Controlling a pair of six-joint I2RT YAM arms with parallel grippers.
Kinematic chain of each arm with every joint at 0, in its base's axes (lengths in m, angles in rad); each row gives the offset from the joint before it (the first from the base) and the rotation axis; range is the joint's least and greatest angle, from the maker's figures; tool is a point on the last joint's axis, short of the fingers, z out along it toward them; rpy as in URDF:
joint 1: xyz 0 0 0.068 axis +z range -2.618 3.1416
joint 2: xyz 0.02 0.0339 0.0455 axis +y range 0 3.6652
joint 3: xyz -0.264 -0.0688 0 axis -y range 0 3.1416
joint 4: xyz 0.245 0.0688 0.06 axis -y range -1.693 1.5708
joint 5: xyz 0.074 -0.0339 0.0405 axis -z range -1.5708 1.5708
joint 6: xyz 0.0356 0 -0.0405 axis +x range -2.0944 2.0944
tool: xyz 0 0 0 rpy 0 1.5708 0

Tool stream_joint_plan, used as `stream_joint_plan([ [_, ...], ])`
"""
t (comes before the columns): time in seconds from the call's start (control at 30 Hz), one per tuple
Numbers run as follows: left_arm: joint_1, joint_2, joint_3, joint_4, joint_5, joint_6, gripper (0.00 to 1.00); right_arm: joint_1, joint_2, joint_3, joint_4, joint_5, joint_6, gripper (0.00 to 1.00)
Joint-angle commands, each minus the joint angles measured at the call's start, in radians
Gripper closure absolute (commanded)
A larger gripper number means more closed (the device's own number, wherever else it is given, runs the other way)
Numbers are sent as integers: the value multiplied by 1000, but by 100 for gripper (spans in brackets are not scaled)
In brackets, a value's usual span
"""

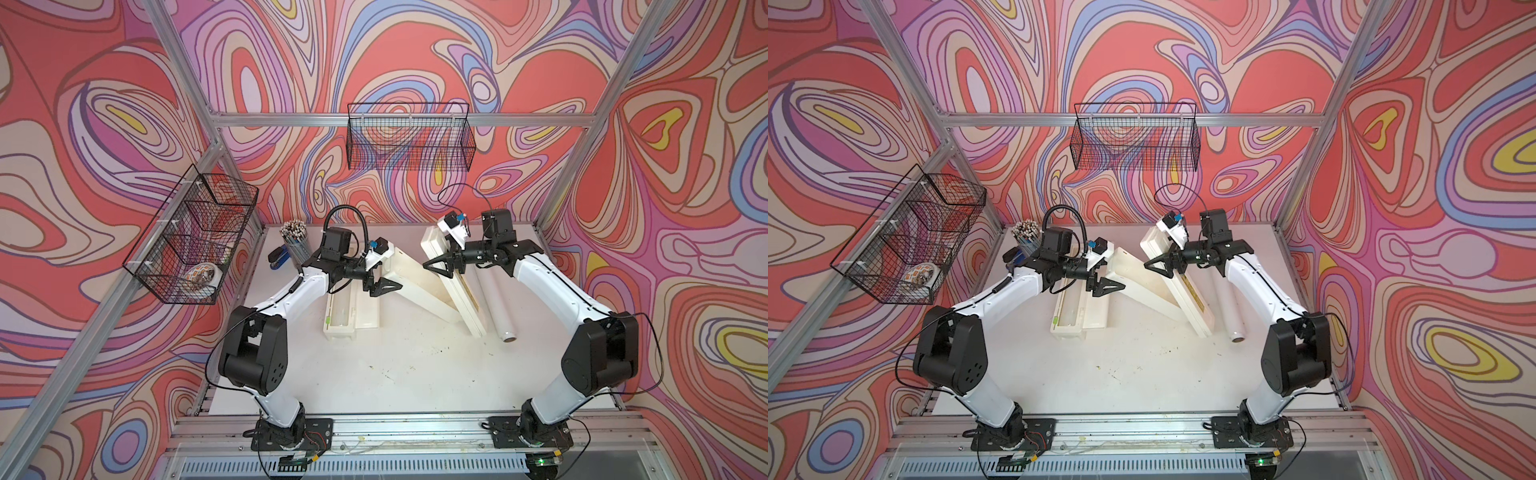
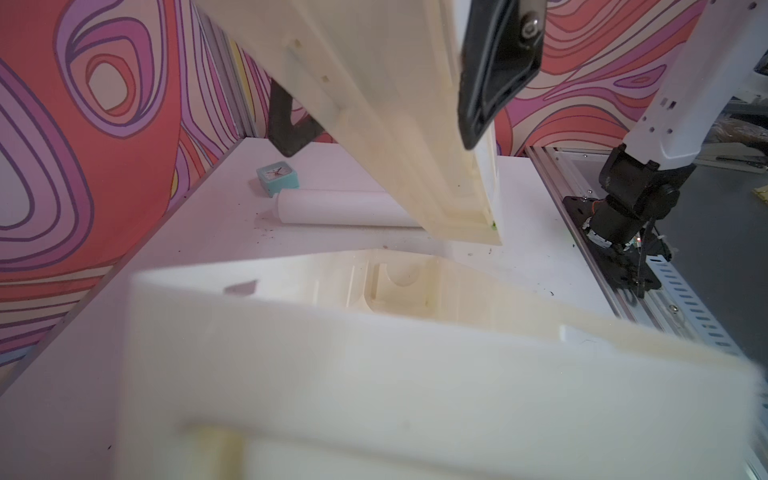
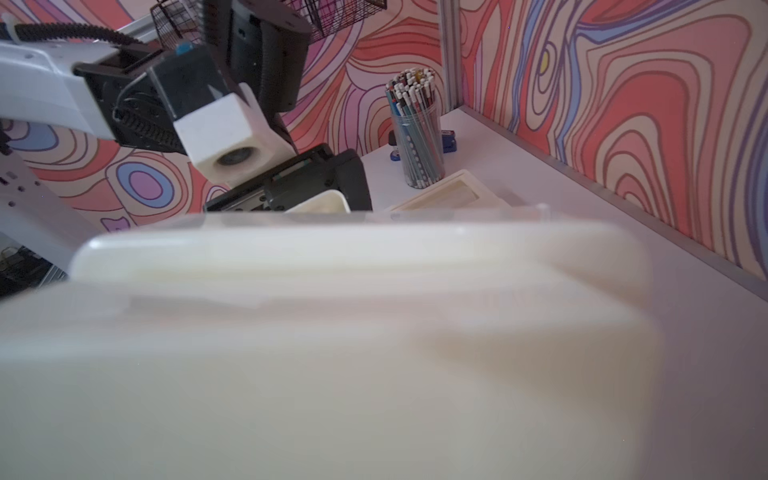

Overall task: Put plastic wrap rolls into dispensers
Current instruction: Open the lid of the plastic wrap cutting box, then place the lid at the center of the board, then place the plastic wrap cutting box at the center of the board.

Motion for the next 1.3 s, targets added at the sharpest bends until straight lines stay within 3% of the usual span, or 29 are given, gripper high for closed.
stream_joint_plan([
  [0.0, 5, -14, -23, 54, -79, 13, 100, 7, -1, 29, -9, 54, 52, 84],
  [0.13, 5, -8, -30, 164, -121, -76, 100, 7, 13, 37, -19, 81, 72, 86],
  [0.33, 2, -41, -90, 340, -329, -211, 100, 8, 2, 43, -29, 310, 188, 84],
  [0.57, -92, -99, -204, 480, -752, -318, 100, 7, 11, 64, -104, 603, 386, 83],
  [0.73, -219, -143, -279, 516, -1084, -403, 100, 7, 51, 61, -170, 775, 569, 82],
  [0.83, -268, -162, -316, 525, -1254, -494, 100, 6, 64, 26, -171, 819, 652, 80],
  [1.03, -425, -164, -333, 471, -1519, -558, 98, 8, 148, 21, -178, 860, 711, 78],
  [1.1, -465, -158, -336, 434, -1565, -621, 92, 9, 205, 53, -202, 861, 710, 77],
  [1.27, -549, -109, -334, 320, -1607, -796, 92, 11, 322, 116, -227, 913, 701, 75],
])
